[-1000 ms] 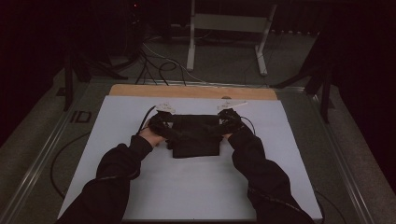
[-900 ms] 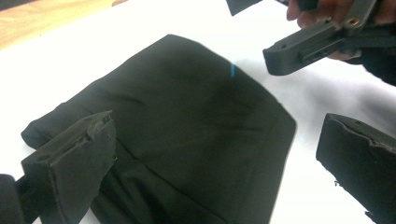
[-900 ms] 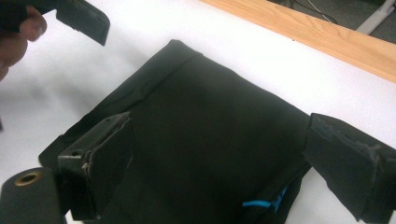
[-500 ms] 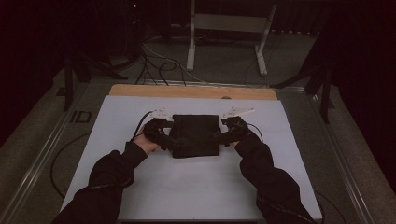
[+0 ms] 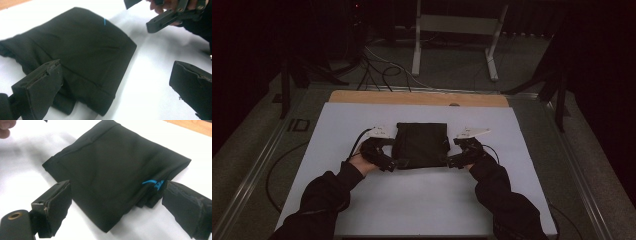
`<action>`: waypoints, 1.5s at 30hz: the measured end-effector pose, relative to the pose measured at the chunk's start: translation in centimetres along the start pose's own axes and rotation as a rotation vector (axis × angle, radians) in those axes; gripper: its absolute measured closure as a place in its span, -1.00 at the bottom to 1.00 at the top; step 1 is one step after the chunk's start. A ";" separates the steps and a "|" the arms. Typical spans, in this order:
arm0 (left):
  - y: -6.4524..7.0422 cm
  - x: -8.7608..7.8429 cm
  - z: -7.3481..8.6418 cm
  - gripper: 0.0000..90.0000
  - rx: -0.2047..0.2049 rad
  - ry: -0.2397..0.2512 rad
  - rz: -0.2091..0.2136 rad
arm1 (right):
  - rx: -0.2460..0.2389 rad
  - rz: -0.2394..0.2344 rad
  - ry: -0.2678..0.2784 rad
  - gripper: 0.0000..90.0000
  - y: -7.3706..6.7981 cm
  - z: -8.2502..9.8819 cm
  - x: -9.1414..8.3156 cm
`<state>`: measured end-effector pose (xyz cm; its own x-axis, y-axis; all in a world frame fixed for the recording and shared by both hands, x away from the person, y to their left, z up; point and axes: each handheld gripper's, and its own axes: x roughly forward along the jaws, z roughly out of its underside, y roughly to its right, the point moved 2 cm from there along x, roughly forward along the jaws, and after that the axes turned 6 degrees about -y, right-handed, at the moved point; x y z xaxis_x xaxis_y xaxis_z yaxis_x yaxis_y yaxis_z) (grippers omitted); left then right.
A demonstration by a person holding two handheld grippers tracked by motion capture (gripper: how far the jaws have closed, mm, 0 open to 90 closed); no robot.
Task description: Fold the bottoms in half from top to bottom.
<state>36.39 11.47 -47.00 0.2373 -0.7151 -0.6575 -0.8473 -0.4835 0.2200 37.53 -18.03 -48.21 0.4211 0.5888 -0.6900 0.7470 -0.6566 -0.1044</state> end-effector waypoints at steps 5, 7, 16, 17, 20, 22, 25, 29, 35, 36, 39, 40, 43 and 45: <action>0.4 0.0 1.1 -1.00 -0.005 0.003 0.004 | -0.014 0.001 -0.015 -0.80 -0.4 1.3 0.0; 0.5 -0.1 1.4 -1.00 -0.002 -0.002 -0.002 | -0.018 0.002 -0.024 -0.80 -0.6 1.7 -0.1; 1.4 -0.8 3.1 -1.00 -0.005 -0.001 0.002 | -0.043 -0.003 -0.040 -0.80 -1.5 3.1 -1.0; 1.5 -0.9 3.3 -1.00 -0.006 -0.001 0.004 | -0.044 -0.007 -0.038 -0.80 -1.6 3.2 -1.2; 1.8 -1.2 3.8 -1.00 0.006 -0.011 -0.004 | -0.048 0.002 -0.032 -0.80 -1.8 3.6 -1.7; 2.1 -1.4 4.1 -1.00 0.010 -0.010 -0.003 | -0.046 0.005 -0.031 -0.80 -2.0 4.0 -2.1; 2.4 -1.7 4.8 -1.00 0.016 -0.019 -0.009 | -0.044 0.006 -0.034 -0.80 -2.1 4.6 -2.5; 2.6 -2.3 5.8 -1.00 0.006 -0.020 -0.012 | -0.041 0.019 -0.049 -0.80 -2.3 5.4 -3.1; 3.0 -3.2 7.3 -1.00 -0.009 -0.024 -0.015 | -0.034 0.011 -0.048 -0.81 -2.6 6.4 -4.1; 3.1 -3.4 7.5 -1.00 -0.013 -0.028 -0.013 | -0.033 0.008 -0.050 -0.81 -2.6 6.6 -4.3; 3.3 -3.7 8.0 -1.00 -0.015 -0.024 -0.013 | -0.043 0.013 -0.055 -0.81 -2.7 7.0 -4.5; 3.3 -3.7 8.0 -1.00 -0.015 -0.024 -0.013 | -0.042 0.018 -0.055 -0.81 -2.8 7.2 -4.6; 3.8 -4.7 9.2 -1.00 -0.026 -0.022 -0.032 | -0.034 0.017 -0.047 -0.81 -2.9 7.8 -5.4; 3.8 -4.8 9.5 -1.00 -0.031 -0.021 -0.041 | -0.037 0.015 -0.044 -0.81 -2.9 7.9 -5.5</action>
<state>27.51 17.85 -49.80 0.2610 -0.6841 -0.6811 -0.8220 -0.5274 0.2147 28.98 -23.17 -49.77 0.4101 0.5568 -0.7224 0.7596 -0.6469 -0.0674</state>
